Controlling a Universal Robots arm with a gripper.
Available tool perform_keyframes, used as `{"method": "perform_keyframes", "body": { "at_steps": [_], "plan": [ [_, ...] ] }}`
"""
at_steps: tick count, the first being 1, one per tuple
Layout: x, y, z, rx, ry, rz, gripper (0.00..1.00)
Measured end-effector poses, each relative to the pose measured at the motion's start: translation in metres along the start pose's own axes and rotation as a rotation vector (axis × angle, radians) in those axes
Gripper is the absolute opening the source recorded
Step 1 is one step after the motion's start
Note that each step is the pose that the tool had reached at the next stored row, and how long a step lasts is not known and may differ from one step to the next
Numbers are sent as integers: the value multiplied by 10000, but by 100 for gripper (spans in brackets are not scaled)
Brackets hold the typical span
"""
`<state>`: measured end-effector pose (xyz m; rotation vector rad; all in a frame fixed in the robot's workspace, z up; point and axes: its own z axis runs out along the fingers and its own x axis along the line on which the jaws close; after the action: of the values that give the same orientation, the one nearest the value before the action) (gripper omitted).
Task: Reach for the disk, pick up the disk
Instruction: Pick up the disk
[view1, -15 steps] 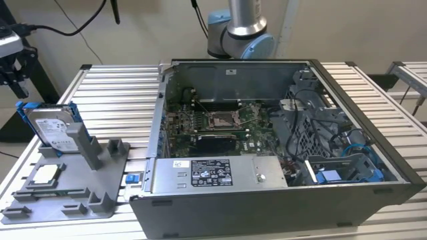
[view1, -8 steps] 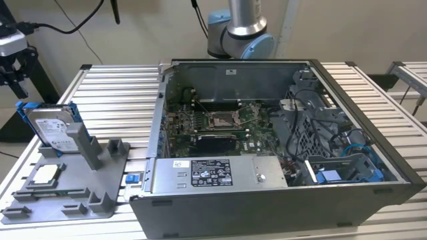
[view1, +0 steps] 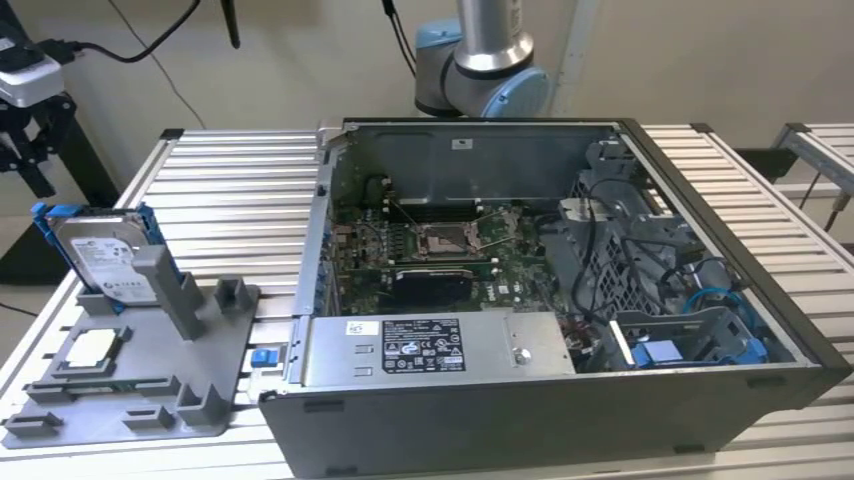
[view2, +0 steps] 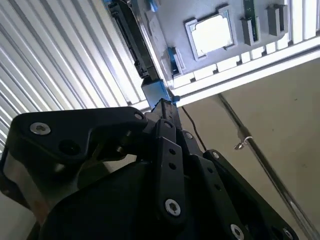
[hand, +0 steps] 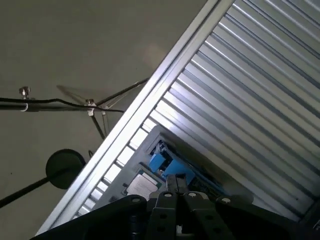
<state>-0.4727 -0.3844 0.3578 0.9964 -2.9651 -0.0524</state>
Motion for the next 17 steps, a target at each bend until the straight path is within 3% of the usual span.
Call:
{"method": "perform_keyframes", "body": {
  "at_steps": [17],
  "plan": [
    [0, 0, 0, 71, 138, -2461, 0]
  ]
}}
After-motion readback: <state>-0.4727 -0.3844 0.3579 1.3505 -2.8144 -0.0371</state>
